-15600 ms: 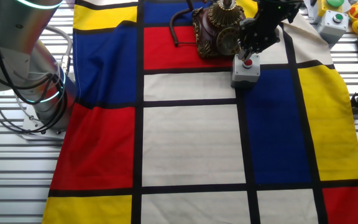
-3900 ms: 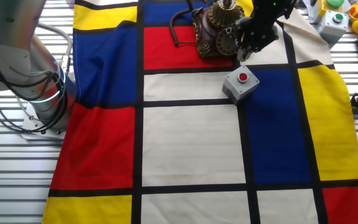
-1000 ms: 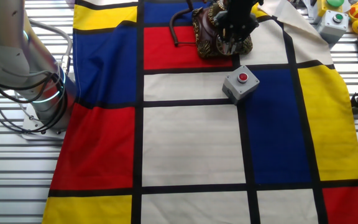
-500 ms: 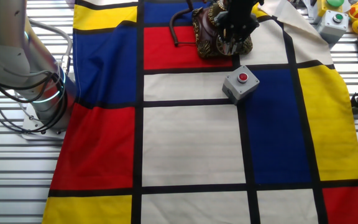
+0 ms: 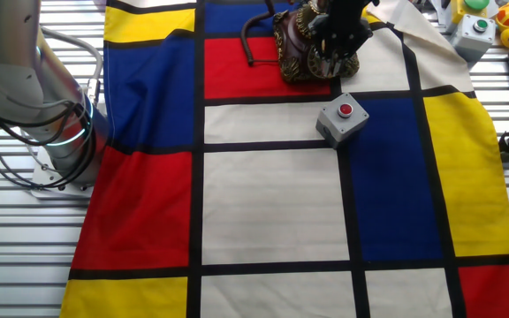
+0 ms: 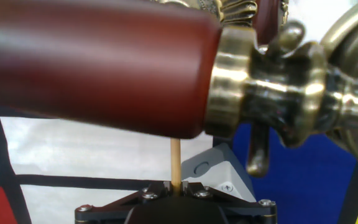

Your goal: Dial a number on an old rotary phone

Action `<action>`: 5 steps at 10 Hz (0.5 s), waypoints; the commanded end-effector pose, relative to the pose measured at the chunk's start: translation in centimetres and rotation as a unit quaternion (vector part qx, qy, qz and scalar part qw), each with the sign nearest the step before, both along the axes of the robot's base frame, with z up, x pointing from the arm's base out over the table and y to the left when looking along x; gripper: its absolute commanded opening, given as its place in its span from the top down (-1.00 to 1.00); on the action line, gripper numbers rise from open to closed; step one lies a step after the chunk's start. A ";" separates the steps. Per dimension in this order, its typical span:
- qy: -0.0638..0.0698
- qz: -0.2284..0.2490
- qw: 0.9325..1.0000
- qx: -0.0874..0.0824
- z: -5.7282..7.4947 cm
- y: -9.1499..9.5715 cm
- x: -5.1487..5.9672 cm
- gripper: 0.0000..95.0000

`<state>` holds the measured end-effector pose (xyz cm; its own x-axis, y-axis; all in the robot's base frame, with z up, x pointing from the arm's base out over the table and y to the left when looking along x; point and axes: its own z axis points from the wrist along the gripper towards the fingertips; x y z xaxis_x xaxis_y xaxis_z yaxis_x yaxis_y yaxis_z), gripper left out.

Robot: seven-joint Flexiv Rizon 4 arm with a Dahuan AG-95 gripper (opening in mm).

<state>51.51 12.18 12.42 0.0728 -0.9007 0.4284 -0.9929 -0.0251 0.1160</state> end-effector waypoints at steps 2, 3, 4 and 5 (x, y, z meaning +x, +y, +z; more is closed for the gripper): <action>0.000 0.002 1.000 0.000 0.0 -0.1 0.1 1.00; 0.001 0.003 1.000 0.000 -0.1 0.0 0.2 1.00; 0.001 0.003 1.000 -0.001 -0.1 0.0 0.3 1.00; 0.001 0.002 1.000 -0.002 -0.2 0.0 0.4 1.00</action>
<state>52.01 12.21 12.19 0.0773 -0.8985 0.4320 -0.9925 -0.0282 0.1189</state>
